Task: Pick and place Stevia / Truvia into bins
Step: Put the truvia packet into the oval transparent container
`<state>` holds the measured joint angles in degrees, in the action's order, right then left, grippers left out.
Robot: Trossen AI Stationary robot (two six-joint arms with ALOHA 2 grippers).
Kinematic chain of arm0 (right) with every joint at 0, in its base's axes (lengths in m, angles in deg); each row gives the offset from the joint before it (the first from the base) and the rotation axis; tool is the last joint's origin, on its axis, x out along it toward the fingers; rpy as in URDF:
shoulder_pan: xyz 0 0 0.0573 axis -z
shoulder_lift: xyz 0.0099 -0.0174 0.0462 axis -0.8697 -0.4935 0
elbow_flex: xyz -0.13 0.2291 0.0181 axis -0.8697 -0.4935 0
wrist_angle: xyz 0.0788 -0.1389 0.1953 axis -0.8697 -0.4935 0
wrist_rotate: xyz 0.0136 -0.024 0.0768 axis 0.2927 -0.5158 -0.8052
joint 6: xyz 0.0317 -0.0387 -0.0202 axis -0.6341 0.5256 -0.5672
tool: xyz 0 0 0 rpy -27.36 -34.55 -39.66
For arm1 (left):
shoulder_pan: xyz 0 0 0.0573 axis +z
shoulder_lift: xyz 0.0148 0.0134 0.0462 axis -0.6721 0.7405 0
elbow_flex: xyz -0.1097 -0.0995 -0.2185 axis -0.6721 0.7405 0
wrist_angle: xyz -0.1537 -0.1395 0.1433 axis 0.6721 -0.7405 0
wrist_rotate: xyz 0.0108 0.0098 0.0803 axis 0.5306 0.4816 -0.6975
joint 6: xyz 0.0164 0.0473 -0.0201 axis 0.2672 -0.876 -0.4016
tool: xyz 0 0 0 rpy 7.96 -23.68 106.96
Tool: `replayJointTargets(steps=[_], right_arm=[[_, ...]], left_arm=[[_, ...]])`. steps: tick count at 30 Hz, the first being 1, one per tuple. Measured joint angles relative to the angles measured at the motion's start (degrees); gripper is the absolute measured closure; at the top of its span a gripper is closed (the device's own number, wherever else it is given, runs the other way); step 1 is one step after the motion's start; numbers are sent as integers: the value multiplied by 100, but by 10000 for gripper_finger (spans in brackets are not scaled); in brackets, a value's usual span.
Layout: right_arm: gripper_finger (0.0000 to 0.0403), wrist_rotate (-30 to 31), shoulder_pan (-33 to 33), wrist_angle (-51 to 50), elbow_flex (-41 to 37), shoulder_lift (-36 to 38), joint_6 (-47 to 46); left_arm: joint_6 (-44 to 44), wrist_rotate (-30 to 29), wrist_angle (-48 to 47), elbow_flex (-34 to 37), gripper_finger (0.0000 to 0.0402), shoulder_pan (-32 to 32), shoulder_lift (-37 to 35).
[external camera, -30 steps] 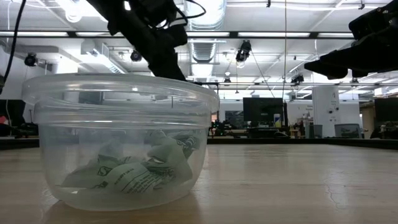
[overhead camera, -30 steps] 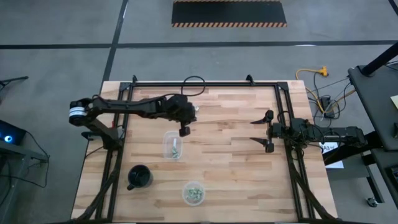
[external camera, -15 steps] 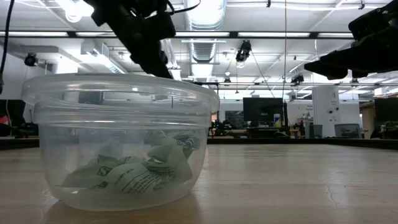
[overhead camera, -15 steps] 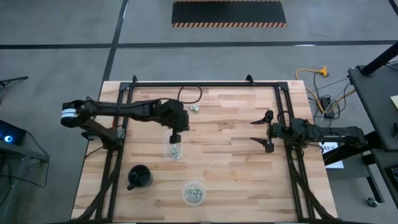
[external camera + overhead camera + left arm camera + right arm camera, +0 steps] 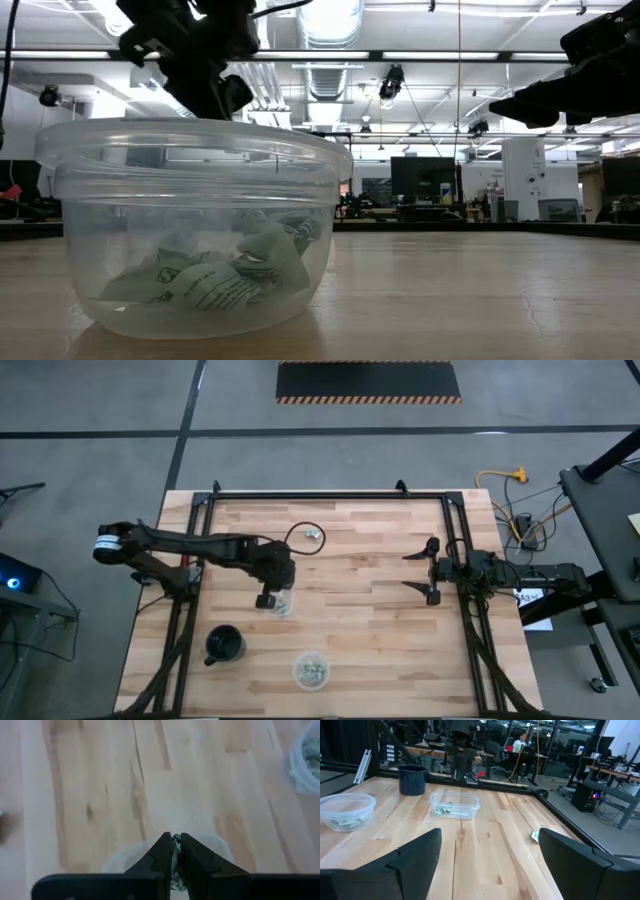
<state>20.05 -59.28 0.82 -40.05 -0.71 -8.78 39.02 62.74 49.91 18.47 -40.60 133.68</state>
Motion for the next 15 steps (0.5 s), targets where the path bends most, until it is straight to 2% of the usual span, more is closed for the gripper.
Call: replayJointTargets(steps=[8, 15], right_arm=[[78, 0, 0, 0, 0, -2, 0], [78, 0, 0, 0, 0, -2, 0]], left_arm=[[714, 4, -113, 423, 385, -13, -221], [1289, -172, 19, 457, 385, -11, -214]])
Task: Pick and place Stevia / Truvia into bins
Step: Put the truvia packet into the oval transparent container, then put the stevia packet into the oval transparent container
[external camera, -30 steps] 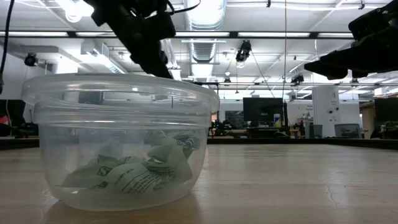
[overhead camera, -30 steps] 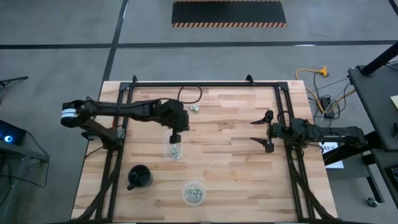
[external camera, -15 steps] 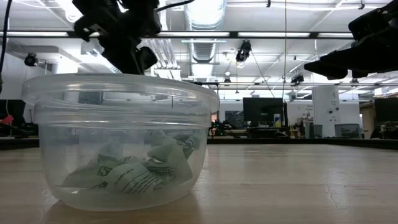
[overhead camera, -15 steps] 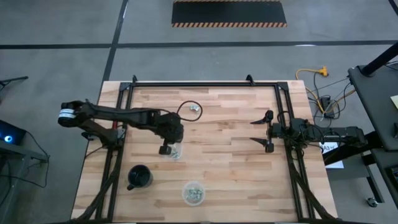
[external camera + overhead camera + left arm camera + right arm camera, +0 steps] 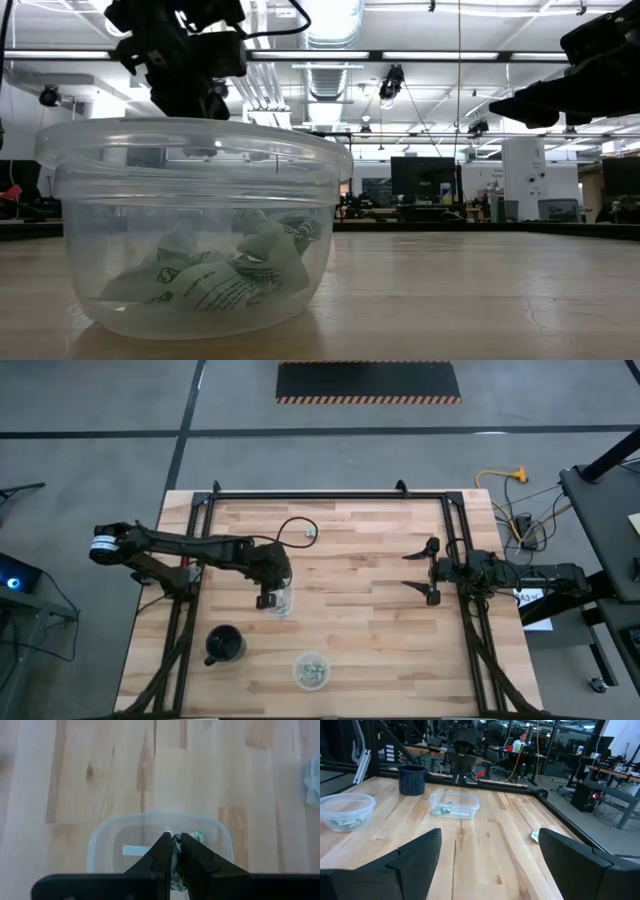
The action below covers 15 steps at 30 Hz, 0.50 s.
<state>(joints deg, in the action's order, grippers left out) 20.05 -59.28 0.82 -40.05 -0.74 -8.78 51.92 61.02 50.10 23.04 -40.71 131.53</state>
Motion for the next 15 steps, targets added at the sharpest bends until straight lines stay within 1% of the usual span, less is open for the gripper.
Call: replayJointTargets(steps=[4, 8, 12, 15], right_arm=[[78, 0, 0, 0, 0, 0, 0], [78, 0, 0, 1, 0, 0, 0], [78, 0, 0, 2, 0, 0, 0], [78, 0, 0, 0, 0, 0, 0]], left_arm=[[-4, -188, 220, 49, 385, 0, 0], [-268, -268, 225, 158, 381, 0, 0], [-289, -315, 172, 263, 367, 26, 4], [-285, -329, 118, 317, 347, 26, 4]])
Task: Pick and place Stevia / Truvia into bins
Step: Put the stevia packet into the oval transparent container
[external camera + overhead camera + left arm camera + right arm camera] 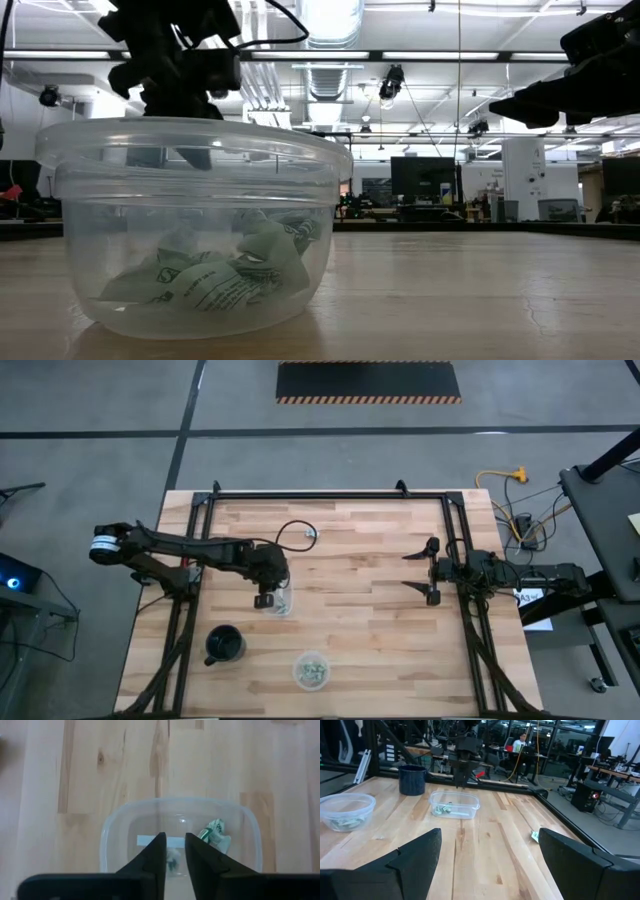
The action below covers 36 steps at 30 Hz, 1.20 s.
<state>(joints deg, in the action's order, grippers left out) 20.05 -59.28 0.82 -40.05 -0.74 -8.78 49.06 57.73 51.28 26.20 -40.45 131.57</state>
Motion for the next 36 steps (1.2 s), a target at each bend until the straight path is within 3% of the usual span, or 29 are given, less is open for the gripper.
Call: replayJointTargets(steps=[8, 17, 21, 28, 32, 36], right_arm=[[78, 0, 0, 0, 0, 0, 0], [78, 0, 0, 0, 0, 0, 0], [78, 0, 0, 0, 0, 0, 0], [78, 0, 2, 0, 0, 0, 0], [78, 0, 2, 0, 0, 0, 0], [78, 0, 2, 0, 0, 0, 0]], left_arm=[[-8, -160, 87, 24, 268, 9, 0], [-18, -815, 504, 29, 204, 9, 2], [-15, -1230, 868, 38, 190, 9, 2], [43, -2969, 2567, 195, 186, 12, 2], [157, -3035, 3738, 411, 186, 97, 4], [1047, -3066, 3952, 478, 186, 395, 7]])
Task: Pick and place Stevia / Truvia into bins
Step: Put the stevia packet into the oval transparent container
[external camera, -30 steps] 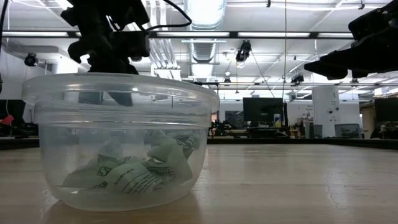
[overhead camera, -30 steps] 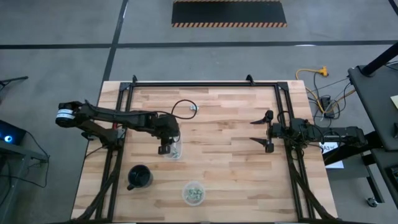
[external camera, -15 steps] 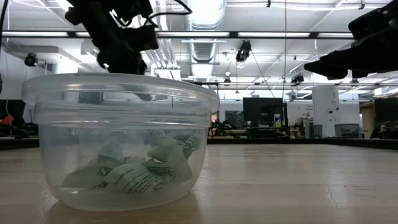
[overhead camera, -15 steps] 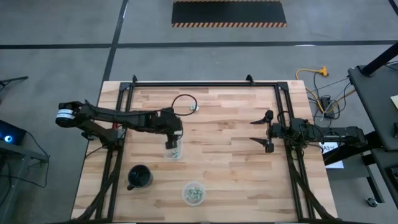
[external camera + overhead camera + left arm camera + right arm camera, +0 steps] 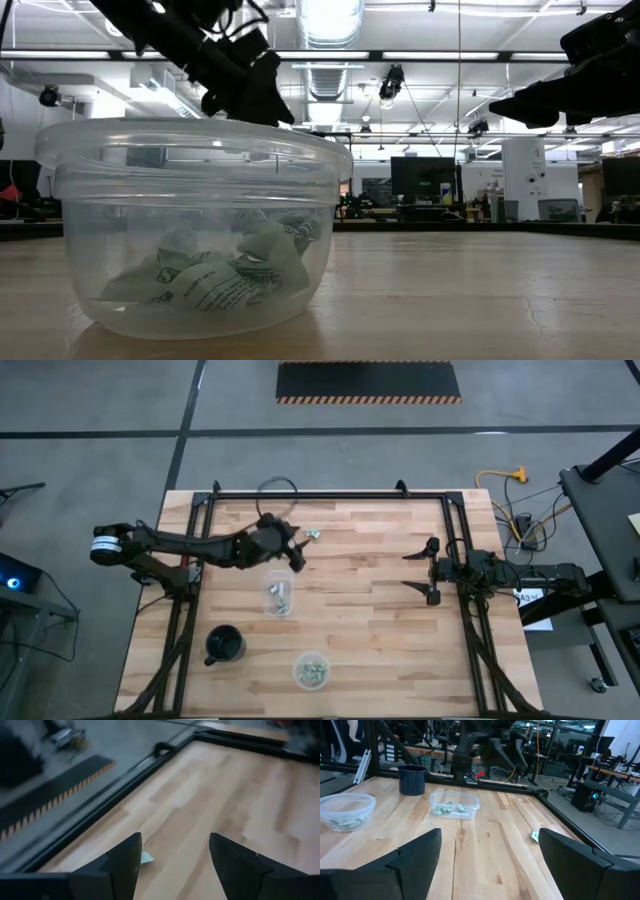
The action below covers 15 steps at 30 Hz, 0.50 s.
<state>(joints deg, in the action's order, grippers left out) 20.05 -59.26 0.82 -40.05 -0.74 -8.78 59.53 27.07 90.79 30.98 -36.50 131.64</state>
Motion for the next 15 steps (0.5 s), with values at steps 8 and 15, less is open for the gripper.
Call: replayJointTargets(steps=[8, 15], right_arm=[[78, 2, 0, 3, 0, 0, 0], [78, 7, 2, 2, 0, -2, 0]], left_arm=[[853, -25, 143, -31, 186, 422, 446], [931, -7, 279, -451, 187, 603, 1493]])
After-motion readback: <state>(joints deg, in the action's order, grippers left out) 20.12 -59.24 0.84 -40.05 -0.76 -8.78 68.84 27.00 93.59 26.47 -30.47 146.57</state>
